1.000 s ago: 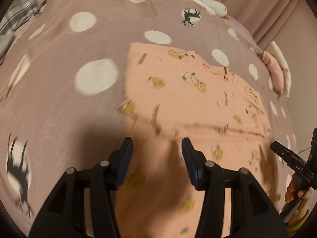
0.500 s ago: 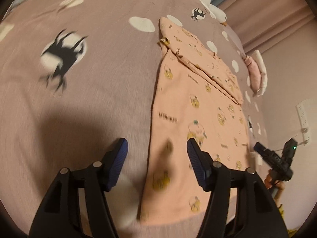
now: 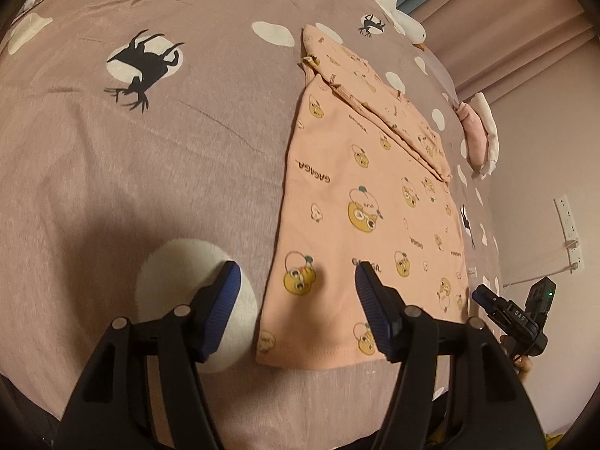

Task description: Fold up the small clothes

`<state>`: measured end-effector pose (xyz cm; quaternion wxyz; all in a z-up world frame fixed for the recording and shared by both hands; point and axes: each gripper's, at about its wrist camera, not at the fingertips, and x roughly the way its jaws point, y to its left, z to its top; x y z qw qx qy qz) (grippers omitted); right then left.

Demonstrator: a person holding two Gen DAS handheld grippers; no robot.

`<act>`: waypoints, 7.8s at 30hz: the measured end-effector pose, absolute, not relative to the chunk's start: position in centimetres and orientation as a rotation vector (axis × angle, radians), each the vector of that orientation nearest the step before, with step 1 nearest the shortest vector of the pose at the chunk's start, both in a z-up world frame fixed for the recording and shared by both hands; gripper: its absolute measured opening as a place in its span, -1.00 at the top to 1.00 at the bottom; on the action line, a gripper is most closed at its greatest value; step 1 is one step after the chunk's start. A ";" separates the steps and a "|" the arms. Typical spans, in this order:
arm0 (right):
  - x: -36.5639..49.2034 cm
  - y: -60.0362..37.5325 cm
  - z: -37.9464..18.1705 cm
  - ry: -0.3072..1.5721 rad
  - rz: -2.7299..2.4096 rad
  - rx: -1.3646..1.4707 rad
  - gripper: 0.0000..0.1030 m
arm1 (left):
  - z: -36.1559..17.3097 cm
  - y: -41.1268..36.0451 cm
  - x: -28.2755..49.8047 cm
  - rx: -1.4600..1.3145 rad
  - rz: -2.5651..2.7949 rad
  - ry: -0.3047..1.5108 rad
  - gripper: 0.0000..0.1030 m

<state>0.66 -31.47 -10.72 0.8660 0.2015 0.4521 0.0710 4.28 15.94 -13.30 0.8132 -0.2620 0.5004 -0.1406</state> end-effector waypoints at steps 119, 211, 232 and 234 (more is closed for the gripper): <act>26.9 -31.5 -5.0 0.760 0.351 0.764 0.87 | -9.6 13.3 35.2 -0.871 -0.393 0.925 0.93; 33.3 -13.3 -9.4 0.964 0.332 0.093 0.77 | -12.7 9.3 32.7 -0.521 -0.436 1.086 0.74; 22.6 -19.8 -8.3 0.966 0.552 0.261 0.77 | -7.9 3.0 31.6 -0.308 -0.433 1.056 0.76; 23.0 -21.5 -8.2 0.944 0.528 0.338 0.77 | -7.3 1.6 31.5 -0.273 -0.442 1.053 0.76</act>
